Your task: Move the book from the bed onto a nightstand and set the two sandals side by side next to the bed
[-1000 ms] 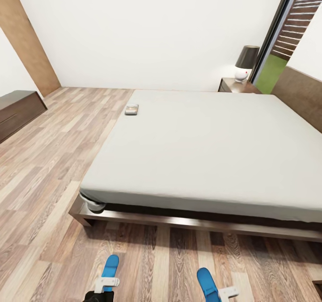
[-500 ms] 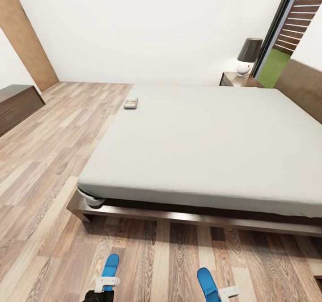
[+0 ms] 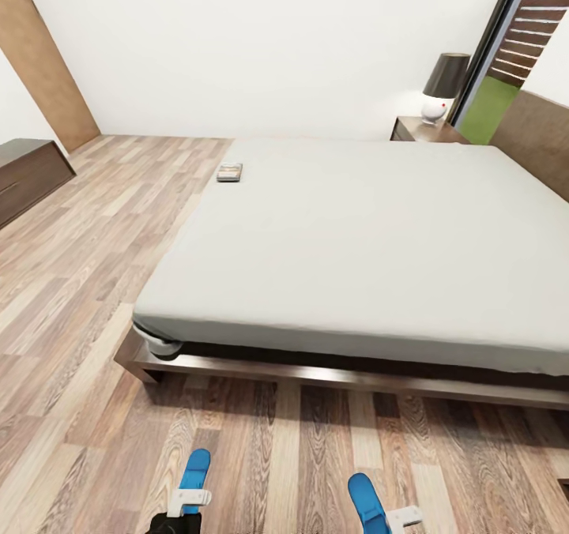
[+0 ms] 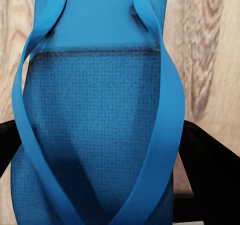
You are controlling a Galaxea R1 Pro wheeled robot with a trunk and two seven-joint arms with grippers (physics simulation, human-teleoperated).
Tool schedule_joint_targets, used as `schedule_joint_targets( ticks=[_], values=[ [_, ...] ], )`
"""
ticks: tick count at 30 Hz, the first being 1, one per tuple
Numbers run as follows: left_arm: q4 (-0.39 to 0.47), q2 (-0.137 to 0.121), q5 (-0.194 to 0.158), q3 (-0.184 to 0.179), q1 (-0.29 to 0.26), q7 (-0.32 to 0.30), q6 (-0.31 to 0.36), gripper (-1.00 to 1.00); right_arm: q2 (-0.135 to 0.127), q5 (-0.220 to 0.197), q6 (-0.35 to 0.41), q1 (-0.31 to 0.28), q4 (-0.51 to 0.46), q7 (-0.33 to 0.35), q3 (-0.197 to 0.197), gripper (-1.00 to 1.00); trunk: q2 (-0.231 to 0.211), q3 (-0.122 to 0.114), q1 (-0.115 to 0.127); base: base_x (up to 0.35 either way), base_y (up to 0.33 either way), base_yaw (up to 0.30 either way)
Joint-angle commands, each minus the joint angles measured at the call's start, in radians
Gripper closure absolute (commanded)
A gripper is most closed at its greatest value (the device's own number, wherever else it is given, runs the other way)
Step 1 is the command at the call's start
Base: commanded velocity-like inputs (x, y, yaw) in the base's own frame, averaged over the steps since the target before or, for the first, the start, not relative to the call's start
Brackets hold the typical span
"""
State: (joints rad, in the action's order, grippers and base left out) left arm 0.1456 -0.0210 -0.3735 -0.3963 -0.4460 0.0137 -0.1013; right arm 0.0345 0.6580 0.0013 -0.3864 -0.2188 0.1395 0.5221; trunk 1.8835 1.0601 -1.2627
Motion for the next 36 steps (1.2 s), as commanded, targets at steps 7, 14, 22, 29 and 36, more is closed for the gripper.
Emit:
schedule_joint_targets(
  ticks=[7,14,22,29,36],
  values=[
    [0.000,0.000,-0.008,-0.009,0.000,0.002,-0.004,1.00,0.001,0.008,0.000,0.000,-0.002,0.006,0.009,1.00,0.049,0.034,-0.027,0.000,0.000,0.000],
    [0.000,0.000,-0.008,-0.009,0.000,0.002,-0.004,1.00,0.000,0.008,0.000,-0.003,-0.003,0.006,0.009,1.00,0.091,0.064,-0.050,0.000,0.000,0.000],
    [0.004,0.004,-0.008,-0.016,-0.001,-0.001,-0.002,1.00,0.000,0.008,0.006,-0.049,-0.002,0.007,0.009,1.00,0.091,0.073,-0.050,0.000,0.000,0.000],
    [0.016,0.003,-0.014,-0.013,-0.042,0.000,0.016,1.00,0.001,0.006,0.101,-0.142,-0.002,0.063,0.010,1.00,0.091,0.073,-0.050,0.000,0.000,0.000],
    [0.023,0.001,-0.014,-0.011,-0.057,-0.001,0.017,1.00,-0.002,-0.020,0.146,-0.173,-0.001,0.102,0.011,1.00,0.091,0.074,-0.050,0.000,0.000,0.000]
  ],
)
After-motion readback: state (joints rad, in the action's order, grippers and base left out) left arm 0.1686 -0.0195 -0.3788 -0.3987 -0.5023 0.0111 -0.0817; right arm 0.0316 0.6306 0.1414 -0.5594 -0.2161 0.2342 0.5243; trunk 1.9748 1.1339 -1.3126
